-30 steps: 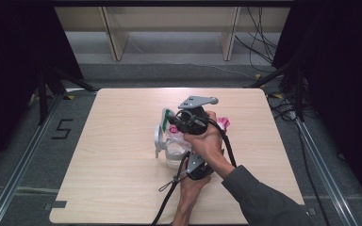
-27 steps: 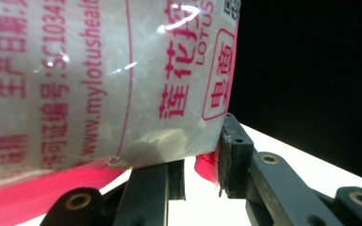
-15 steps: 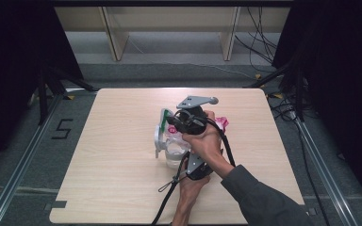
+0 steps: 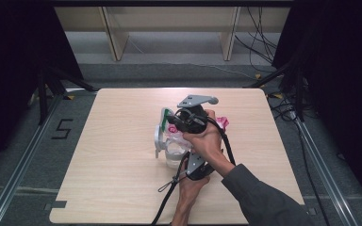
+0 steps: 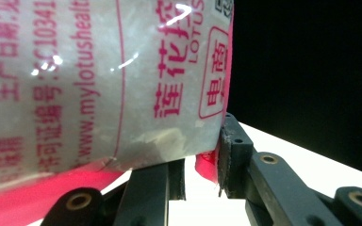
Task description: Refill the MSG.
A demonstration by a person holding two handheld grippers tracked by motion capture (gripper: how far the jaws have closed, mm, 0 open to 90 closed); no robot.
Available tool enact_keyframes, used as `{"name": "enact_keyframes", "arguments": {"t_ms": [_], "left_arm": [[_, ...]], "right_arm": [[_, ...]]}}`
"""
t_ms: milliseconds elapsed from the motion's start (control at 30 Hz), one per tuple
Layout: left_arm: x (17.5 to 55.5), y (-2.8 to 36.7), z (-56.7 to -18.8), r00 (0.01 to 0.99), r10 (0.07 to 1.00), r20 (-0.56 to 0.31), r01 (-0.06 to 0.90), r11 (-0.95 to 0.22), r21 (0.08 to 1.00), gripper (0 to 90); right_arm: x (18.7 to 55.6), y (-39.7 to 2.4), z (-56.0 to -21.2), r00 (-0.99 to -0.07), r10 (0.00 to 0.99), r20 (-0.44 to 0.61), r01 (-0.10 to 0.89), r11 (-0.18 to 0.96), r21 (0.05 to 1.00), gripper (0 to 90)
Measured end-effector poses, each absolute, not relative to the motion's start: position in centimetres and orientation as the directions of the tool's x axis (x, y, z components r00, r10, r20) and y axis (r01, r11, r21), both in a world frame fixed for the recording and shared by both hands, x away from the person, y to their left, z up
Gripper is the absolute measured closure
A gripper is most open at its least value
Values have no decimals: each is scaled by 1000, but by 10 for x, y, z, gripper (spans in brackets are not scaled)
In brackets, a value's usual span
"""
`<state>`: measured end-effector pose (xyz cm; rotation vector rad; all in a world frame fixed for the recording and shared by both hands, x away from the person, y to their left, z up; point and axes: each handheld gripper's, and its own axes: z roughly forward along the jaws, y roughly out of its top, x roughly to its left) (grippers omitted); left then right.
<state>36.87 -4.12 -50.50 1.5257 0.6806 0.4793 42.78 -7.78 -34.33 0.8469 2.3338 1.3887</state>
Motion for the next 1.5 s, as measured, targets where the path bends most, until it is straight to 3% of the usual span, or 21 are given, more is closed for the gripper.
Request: {"name": "enact_keyframes", "arguments": {"t_ms": [267, 300, 333, 367, 1500], "left_arm": [[369, -41, -505, 733, 670, -115, 132, 26, 991, 749], [367, -50, -505, 727, 652, -216, 145, 161, 976, 749], [367, -50, -505, 727, 653, -213, 145, 158, 977, 749], [369, -40, -505, 735, 671, -99, 128, 6, 992, 749], [368, -40, -504, 738, 666, -106, 114, 32, 993, 748]], "right_arm": [[431, -78, -344, -779, 625, 50, 350, 367, 862, 900], [431, -77, -345, -778, 625, 55, 351, 361, 864, 900], [431, -77, -344, -778, 626, 53, 350, 362, 864, 900], [431, -77, -344, -777, 627, 55, 351, 360, 864, 900], [435, -71, -345, -784, 620, 30, 346, 397, 850, 900]]}}
